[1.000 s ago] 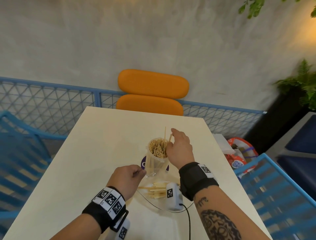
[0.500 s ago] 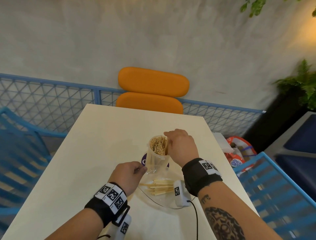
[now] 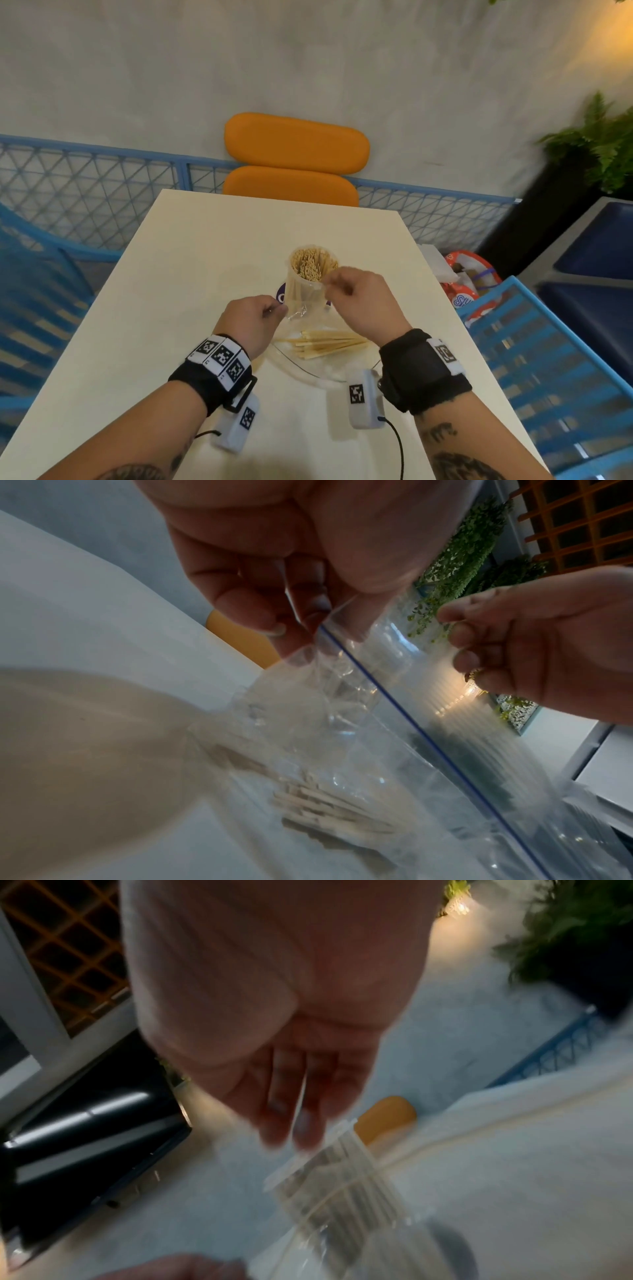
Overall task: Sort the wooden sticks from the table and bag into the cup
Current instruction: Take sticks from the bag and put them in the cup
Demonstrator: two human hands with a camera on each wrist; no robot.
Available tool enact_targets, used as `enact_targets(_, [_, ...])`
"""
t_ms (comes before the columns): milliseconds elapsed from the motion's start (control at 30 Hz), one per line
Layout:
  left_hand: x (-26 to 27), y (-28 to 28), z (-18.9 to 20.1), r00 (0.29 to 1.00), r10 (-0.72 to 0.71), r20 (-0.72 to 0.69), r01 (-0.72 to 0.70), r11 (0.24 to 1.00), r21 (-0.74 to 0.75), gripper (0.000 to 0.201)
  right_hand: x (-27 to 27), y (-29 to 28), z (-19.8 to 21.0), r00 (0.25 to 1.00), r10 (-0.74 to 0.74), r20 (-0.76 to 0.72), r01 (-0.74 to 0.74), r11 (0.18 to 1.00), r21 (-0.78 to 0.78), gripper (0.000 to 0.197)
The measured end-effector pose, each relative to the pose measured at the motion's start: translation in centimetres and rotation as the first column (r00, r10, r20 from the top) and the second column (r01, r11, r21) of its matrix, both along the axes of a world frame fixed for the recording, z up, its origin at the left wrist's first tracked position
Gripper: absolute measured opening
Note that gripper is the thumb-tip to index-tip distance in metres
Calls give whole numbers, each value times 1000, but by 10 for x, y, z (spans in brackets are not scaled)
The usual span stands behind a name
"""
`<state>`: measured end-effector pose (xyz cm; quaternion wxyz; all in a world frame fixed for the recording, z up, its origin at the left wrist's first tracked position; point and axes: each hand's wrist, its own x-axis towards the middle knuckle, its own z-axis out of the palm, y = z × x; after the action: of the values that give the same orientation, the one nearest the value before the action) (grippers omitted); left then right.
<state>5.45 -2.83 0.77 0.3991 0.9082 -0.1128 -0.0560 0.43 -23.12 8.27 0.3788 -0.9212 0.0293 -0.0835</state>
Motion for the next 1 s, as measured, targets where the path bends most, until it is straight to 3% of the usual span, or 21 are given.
enact_targets(67, [-2, -1, 0, 1000, -2, 12, 2, 1000, -2, 29, -13, 4, -6, 974, 113, -197, -109, 994, 28, 18])
enact_targets(167, [-5, -2, -1, 1000, -15, 12, 15, 1000, 2, 29, -14, 12, -35, 898, 140, -417, -288, 904, -316, 24])
enact_targets(233, [-7, -3, -2, 1000, -28, 12, 28, 1000, -3, 31, -11, 19, -58, 862, 69, -502, -321, 841, -435, 26])
enact_targets(367, [-7, -2, -4, 999, -39, -1, 39, 999, 2, 32, -2, 26, -84, 870, -16, -492, -300, 776, -555, 26])
enact_targets(567, [-3, 0, -6, 1000, -13, -16, 12, 1000, -4, 32, 4, 30, -90, 866, -69, -496, -310, 704, -639, 26])
enact_targets(867, [-2, 2, -6, 1000, -8, -6, 8, 1000, 2, 30, -8, 20, -80, 929, -14, -371, -240, 740, -628, 29])
enact_targets(1000, [-2, 2, -4, 1000, -8, -12, 8, 1000, 8, 32, -14, 16, -72, 954, -11, -299, -160, 828, -538, 23])
